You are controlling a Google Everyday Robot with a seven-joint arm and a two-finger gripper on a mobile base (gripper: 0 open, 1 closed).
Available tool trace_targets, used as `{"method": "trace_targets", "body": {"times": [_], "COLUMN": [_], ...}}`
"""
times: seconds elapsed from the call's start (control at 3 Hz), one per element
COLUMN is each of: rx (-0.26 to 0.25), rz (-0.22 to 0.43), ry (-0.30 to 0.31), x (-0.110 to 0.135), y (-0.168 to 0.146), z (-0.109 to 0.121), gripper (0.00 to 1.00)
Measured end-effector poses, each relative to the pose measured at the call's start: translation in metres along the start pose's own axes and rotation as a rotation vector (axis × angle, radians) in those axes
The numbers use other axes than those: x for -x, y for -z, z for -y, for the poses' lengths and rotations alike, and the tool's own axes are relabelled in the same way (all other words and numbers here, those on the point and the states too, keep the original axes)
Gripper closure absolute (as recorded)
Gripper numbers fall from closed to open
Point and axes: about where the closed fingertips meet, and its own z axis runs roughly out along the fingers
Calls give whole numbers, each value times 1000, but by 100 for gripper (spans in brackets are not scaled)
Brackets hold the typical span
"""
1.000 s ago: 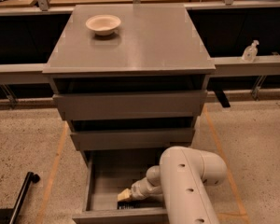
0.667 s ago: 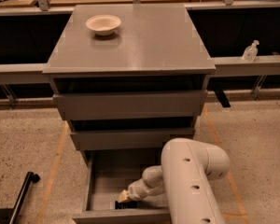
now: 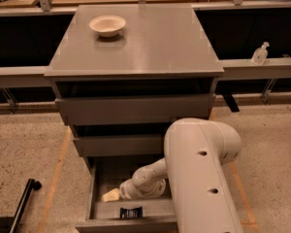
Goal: Pick rxbar blueberry from bottom drawer and place on counter
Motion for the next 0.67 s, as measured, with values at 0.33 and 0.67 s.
{"method": "trace_targets", "body": {"times": [0.33, 0.67], "rx": [-54, -51], "rz": [-6, -30], "ry": [14, 11], "x": [-26, -23], "y": [8, 5], "z": [11, 11], "gripper": [0, 0]}}
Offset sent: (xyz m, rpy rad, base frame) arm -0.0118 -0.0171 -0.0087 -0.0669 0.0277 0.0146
